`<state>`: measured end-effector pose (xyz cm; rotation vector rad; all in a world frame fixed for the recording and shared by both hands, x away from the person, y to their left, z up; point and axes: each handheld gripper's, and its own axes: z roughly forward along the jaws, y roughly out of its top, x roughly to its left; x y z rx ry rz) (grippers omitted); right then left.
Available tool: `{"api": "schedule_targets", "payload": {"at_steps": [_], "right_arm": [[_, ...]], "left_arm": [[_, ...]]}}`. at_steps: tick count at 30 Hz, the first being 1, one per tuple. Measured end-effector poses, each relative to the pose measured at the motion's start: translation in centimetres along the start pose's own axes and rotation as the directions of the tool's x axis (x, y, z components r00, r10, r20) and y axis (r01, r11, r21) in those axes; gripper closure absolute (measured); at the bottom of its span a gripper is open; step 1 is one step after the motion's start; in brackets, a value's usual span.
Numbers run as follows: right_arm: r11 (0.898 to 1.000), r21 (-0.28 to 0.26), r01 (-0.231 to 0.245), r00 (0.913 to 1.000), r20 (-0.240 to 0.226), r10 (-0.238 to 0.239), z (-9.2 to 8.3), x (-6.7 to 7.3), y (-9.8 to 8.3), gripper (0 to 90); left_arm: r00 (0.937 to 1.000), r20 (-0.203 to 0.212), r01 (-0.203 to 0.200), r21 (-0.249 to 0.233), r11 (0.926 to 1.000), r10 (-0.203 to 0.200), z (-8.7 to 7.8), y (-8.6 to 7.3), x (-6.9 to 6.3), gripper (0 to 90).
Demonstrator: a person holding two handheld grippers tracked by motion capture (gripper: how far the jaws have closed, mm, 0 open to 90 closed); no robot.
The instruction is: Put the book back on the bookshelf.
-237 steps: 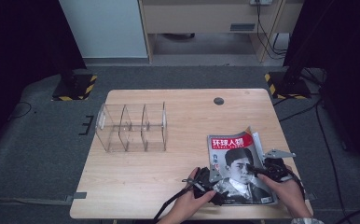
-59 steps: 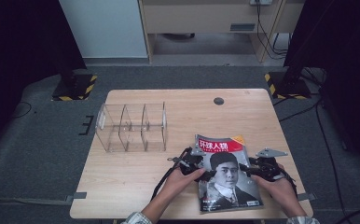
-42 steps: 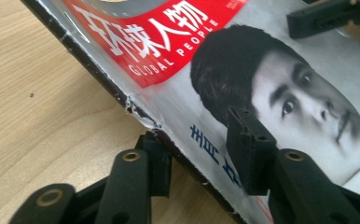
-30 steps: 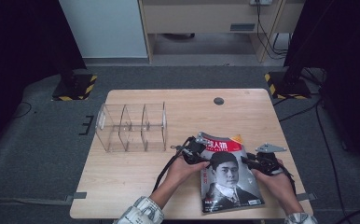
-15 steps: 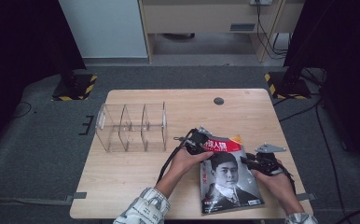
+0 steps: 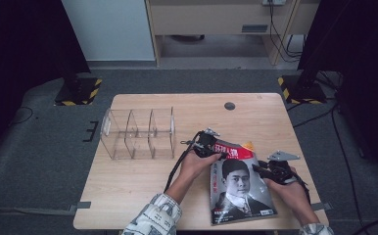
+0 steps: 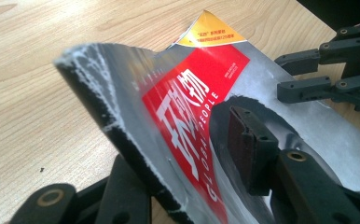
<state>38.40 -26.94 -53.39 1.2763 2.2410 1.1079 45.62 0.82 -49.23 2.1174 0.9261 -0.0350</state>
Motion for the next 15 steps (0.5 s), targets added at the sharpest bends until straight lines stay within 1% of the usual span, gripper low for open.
{"api": "schedule_targets", "payload": {"at_steps": [2, 5, 9, 10, 13, 15], "right_arm": [[1.0, -0.003, 0.012, 0.9999, 0.002, -0.012, 0.02, -0.01, -0.03, 65.0], [1.0, -0.006, 0.012, 0.9999, 0.0, -0.012, 0.01, 0.01, -0.05, 65.1], [1.0, -0.01, 0.017, 0.9999, -0.002, -0.017, 0.05, 0.09, -0.07, 65.0], [1.0, -0.011, 0.029, 0.9995, -0.011, -0.029, 0.1, 0.2, -0.07, 64.8], [1.0, -0.012, 0.028, 0.9994, -0.02, -0.029, 0.13, 0.45, -0.07, 64.7], [0.999, -0.015, 0.037, 0.9987, -0.034, -0.038, 0.24, 0.7, -0.06, 64.7]], "left_arm": [[1.0, 0.003, 0.002, -0.001, 1.0, -0.002, 0.04, 0.0, 0.03, 61.6], [1.0, 0.005, -0.006, 0.002, 1.0, 0.006, 0.13, -0.04, 0.05, 60.7], [0.9999, -0.005, -0.012, -0.003, 0.9999, 0.012, 0.3, -0.05, -0.04, 60.4], [0.9999, -0.008, -0.012, -0.004, 0.9999, 0.012, 0.36, -0.05, -0.07, 60.0], [0.9997, -0.014, -0.021, -0.003, 0.9998, 0.021, 0.49, -0.01, -0.12, 59.6], [0.9997, -0.012, -0.023, -0.001, 0.9997, 0.023, 0.53, -0.02, -0.05, 59.3]]}}
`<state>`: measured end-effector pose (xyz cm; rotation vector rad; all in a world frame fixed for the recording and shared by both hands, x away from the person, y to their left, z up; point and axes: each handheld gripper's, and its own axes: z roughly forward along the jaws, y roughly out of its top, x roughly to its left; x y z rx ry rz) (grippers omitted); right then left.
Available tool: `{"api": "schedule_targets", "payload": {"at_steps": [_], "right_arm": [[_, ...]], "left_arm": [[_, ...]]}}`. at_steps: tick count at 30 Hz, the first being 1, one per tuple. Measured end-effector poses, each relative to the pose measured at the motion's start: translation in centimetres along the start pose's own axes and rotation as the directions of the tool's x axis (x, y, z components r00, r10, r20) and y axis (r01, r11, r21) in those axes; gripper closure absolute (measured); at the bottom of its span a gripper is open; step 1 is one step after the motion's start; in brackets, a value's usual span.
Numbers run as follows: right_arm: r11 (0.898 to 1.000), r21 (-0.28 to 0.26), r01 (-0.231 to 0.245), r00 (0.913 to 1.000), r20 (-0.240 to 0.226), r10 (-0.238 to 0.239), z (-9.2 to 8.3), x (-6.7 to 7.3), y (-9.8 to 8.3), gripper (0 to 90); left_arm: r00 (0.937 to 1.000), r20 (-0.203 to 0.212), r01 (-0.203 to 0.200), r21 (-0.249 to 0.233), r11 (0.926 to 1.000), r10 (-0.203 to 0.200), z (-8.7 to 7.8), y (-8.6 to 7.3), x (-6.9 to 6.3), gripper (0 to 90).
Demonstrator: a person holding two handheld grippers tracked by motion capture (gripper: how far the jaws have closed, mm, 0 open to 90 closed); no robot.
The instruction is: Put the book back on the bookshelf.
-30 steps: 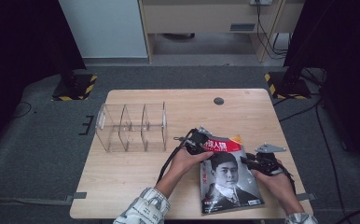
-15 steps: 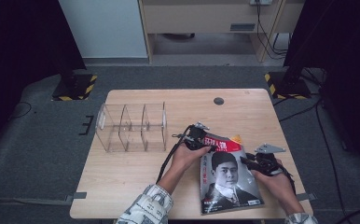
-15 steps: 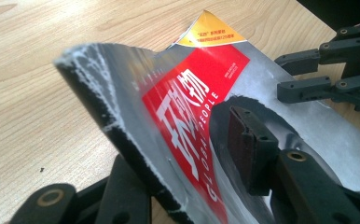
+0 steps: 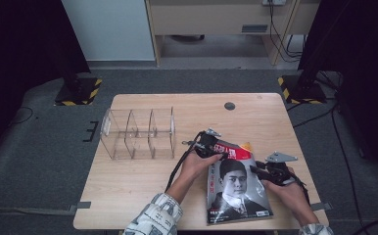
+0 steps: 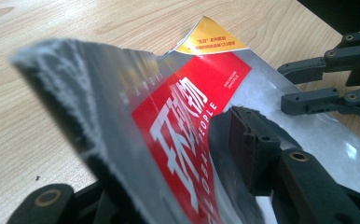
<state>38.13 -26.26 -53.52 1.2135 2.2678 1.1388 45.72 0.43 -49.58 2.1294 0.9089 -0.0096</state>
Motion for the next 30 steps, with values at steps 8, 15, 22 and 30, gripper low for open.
{"api": "schedule_targets", "payload": {"at_steps": [8, 15, 22, 30], "right_arm": [[1.0, -0.001, 0.013, 0.9992, -0.037, -0.013, 0.0, 0.0, 0.0, 64.6], [1.0, -0.002, 0.021, 0.9991, -0.036, -0.021, 0.0, 0.1, 0.0, 64.4], [1.0, -0.001, 0.009, 0.9994, -0.034, -0.009, 0.0, 0.1, 0.0, 61.8], [0.999, -0.015, -0.034, 0.9994, -0.001, 0.034, -0.9, -0.4, 0.1, 48.9]], "left_arm": [[0.9996, 0.026, 0.01, 0.009, 0.9999, -0.01, 0.2, -0.1, 0.3, 61.7], [0.9996, 0.023, 0.014, 0.014, 0.9998, -0.015, 0.1, 0.0, 0.2, 71.3], [0.9962, 0.045, 0.073, 0.019, 0.9971, -0.074, -0.2, 0.2, 0.6, 80.0], [0.9961, 0.055, 0.068, 0.012, 0.9976, -0.068, -0.6, 0.9, -0.2, 82.6]]}}
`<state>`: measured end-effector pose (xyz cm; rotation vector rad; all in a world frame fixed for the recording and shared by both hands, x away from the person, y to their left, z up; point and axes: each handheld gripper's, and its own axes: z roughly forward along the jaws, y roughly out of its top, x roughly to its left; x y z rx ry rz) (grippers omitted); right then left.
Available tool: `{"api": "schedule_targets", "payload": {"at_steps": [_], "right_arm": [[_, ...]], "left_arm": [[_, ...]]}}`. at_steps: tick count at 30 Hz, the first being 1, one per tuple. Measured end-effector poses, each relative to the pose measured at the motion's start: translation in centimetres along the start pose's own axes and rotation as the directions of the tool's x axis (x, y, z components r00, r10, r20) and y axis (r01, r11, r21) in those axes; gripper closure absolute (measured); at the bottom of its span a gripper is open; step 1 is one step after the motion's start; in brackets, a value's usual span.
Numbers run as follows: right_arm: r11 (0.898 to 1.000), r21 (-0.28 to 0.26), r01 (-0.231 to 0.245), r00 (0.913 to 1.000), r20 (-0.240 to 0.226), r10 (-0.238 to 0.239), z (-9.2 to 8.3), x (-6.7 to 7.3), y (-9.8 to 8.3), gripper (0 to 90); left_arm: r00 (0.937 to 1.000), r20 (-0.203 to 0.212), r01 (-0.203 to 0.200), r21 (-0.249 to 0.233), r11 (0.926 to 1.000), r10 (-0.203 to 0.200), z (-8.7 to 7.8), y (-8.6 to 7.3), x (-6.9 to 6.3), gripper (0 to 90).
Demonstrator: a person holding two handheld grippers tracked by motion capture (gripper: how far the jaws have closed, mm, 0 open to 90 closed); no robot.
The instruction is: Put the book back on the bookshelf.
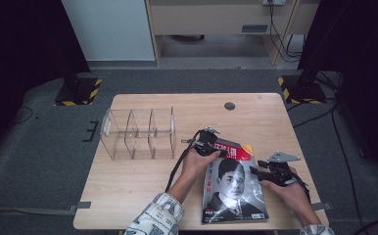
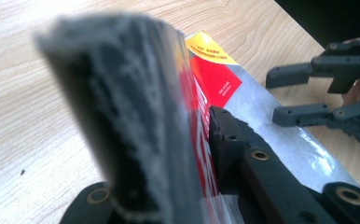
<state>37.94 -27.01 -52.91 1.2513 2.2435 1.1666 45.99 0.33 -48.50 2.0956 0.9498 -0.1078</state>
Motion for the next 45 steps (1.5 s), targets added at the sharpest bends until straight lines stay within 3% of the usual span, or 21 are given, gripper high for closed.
{"api": "schedule_targets", "payload": {"at_steps": [5, 10, 22, 37, 45], "right_arm": [[0.998, -0.029, -0.049, 0.997, 0.059, 0.051, -0.6, -0.9, 0.0, 41.3], [0.997, -0.031, -0.065, 0.9937, 0.09, 0.067, -0.8, -1.2, -0.1, 40.1], [0.991, 0.003, -0.132, 0.9726, 0.193, 0.129, -0.8, -2.3, -0.7, 39.9], [0.995, 0.034, -0.092, 0.9626, 0.259, 0.08, -0.2, -2.1, -1.0, 28.5], [0.994, 0.038, -0.099, 0.961, 0.263, 0.085, -0.2, -2.0, -1.0, 26.3]], "left_arm": [[0.9996, 0.0, -0.029, -0.012, 0.9995, 0.029, -0.1, 0.7, -0.9, 85.3], [0.9991, -0.001, -0.043, -0.006, 0.9991, 0.042, 0.0, 1.1, -1.3, 85.6], [0.9986, -0.001, -0.053, -0.008, 0.9986, 0.053, 0.0, 1.5, -1.7, 85.9], [0.9979, 0.013, -0.062, -0.04, 0.9973, 0.063, -1.0, 2.0, -2.5, 86.2], [0.9973, 0.007, -0.073, -0.06, 0.9955, 0.073, -2.0, 2.9, -2.8, 86.3]]}}
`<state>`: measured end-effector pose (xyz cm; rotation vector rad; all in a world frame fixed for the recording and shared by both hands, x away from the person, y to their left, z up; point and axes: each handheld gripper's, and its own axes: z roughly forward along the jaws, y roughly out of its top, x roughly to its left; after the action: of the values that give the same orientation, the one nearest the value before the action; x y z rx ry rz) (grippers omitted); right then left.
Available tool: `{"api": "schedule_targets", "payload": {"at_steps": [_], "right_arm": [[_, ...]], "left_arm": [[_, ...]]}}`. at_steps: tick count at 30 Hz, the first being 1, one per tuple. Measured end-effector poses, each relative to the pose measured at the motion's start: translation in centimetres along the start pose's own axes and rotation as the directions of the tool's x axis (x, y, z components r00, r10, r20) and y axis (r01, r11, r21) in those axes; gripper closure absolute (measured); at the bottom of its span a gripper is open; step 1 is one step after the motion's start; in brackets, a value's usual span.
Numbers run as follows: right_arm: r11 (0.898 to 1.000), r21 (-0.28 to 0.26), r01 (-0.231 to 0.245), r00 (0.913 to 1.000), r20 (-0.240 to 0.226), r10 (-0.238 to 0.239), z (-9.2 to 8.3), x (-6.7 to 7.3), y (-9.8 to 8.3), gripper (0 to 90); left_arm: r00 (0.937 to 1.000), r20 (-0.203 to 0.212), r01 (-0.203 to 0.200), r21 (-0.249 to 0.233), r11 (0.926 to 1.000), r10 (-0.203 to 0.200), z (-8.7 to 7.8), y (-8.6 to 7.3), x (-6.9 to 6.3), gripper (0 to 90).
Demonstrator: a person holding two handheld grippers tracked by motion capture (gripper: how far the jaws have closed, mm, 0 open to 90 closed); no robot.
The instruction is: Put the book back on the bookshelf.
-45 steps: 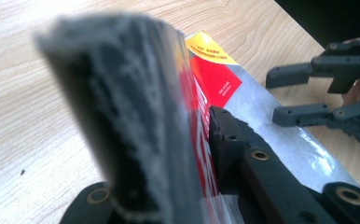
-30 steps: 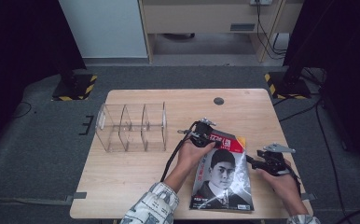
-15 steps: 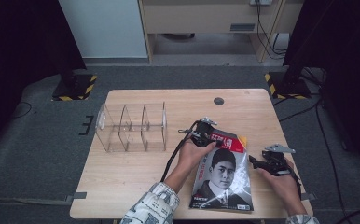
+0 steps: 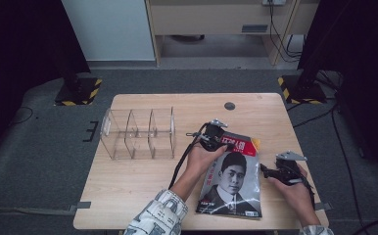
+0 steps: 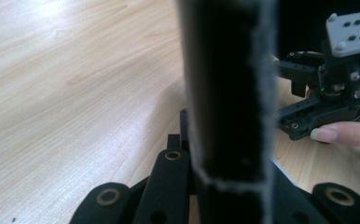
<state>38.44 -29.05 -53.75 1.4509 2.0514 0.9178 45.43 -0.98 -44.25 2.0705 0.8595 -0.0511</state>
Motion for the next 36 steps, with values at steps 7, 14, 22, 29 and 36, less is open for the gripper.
{"api": "schedule_targets", "payload": {"at_steps": [7, 14, 22, 29, 36], "right_arm": [[1.0, 0.0, 0.002, 1.0, 0.0, -0.002, 0.0, 0.1, 0.0, 26.3], [1.0, 0.001, -0.001, 1.0, -0.002, 0.001, 0.0, 0.2, 0.0, 25.8], [1.0, 0.001, -0.003, 1.0, -0.001, 0.003, 0.0, 0.2, 0.0, 25.4], [1.0, 0.003, -0.001, 1.0, 0.0, 0.001, 0.0, 0.2, 0.0, 24.9], [1.0, 0.005, -0.001, 1.0, -0.001, 0.001, 0.0, 0.2, 0.0, 24.9]], "left_arm": [[1.0, -0.002, -0.009, -0.017, 0.9998, 0.009, -0.6, 0.7, -0.4, 86.3], [0.9998, -0.005, -0.018, -0.026, 0.9995, 0.018, -1.1, 1.1, -0.6, 86.3], [0.9997, -0.008, -0.022, -0.032, 0.9993, 0.022, -1.4, 1.2, -0.6, 86.4], [0.9995, -0.009, -0.029, -0.043, 0.9986, 0.029, -2.0, 1.5, -0.8, 86.4], [0.9995, -0.008, -0.03, -0.06, 0.9978, 0.029, -2.7, 1.8, -0.9, 86.4]]}}
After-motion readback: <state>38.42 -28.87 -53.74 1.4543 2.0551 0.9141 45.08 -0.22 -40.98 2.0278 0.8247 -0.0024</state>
